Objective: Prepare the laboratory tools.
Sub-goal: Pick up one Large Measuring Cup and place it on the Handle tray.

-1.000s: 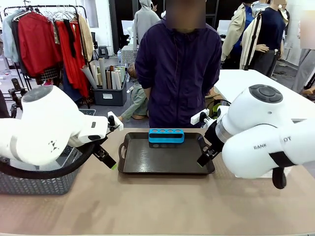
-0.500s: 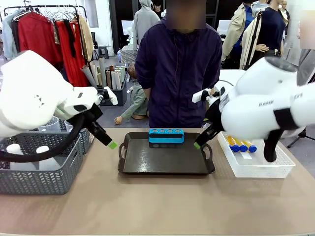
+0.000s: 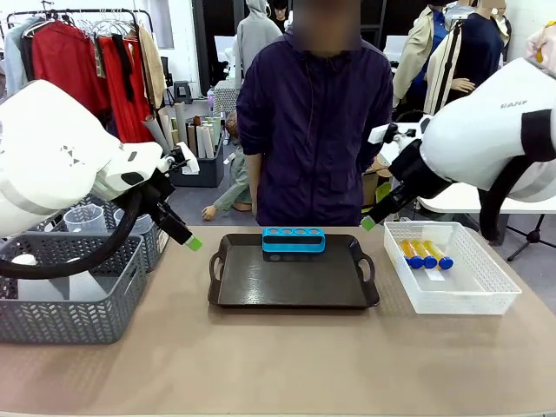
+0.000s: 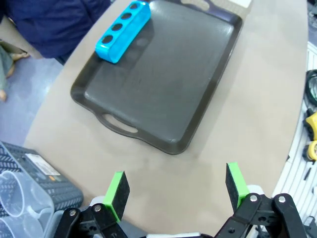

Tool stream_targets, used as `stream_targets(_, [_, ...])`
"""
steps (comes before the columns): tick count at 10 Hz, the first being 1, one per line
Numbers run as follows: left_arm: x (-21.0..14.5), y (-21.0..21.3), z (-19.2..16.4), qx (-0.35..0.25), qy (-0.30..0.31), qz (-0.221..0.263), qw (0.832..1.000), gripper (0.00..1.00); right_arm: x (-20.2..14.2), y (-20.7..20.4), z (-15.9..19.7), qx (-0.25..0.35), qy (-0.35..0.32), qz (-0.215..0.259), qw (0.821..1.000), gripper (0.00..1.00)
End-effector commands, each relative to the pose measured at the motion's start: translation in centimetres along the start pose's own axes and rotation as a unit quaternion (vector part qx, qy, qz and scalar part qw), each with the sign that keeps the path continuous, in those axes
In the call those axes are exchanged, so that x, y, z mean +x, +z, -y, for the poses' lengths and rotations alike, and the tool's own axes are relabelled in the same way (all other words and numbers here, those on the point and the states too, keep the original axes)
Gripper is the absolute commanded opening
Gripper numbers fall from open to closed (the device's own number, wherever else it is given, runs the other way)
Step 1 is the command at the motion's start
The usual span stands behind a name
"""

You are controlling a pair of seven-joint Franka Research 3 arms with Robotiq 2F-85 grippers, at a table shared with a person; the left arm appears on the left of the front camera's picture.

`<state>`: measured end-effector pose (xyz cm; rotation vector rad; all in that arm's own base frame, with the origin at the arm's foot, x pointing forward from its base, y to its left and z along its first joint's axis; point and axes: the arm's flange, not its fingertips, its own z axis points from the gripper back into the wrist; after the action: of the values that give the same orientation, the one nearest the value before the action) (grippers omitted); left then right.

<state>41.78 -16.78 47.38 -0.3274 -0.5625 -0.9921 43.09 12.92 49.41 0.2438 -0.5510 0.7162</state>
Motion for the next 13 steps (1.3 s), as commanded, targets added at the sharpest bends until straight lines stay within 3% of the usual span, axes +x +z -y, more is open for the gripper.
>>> stream_targets(1, [-0.5,-0.5,-0.4,0.004,-0.007,0.023,1.000,1.00,-0.7,-0.1,1.3,0.009,0.005,0.025,1.000,1.00])
stream_targets(2, [-0.4,-0.4,-0.4,0.011,0.010,0.037,0.999,1.00,-0.8,-0.1,1.2,-0.003,0.002,0.030,1.000,1.00])
stream_targets(3, [-0.2,0.0,-0.3,0.003,0.002,0.005,1.000,1.00,-0.2,0.3,0.7,0.001,-0.003,0.007,1.000,1.00])
stream_targets(8, [0.0,-0.1,0.0,0.007,0.005,0.004,1.000,1.00,-0.2,0.3,0.7,0.001,-0.003,0.007,1.000,1.00])
stream_targets(10, [1.4,1.4,1.0,-0.028,-0.065,0.011,0.997,1.00,0.7,0.3,-0.4,0.020,0.018,0.016,1.000,1.00])
stream_targets(11, [2.7,2.1,1.0,-0.013,-0.078,0.019,0.997,1.00,1.6,0.3,-0.8,0.029,0.026,0.017,0.999,1.00])
stream_targets(13, [4.9,3.5,0.3,-0.036,-0.093,0.051,0.994,1.00,3.9,0.6,-0.4,0.064,0.018,0.037,0.997,1.00])
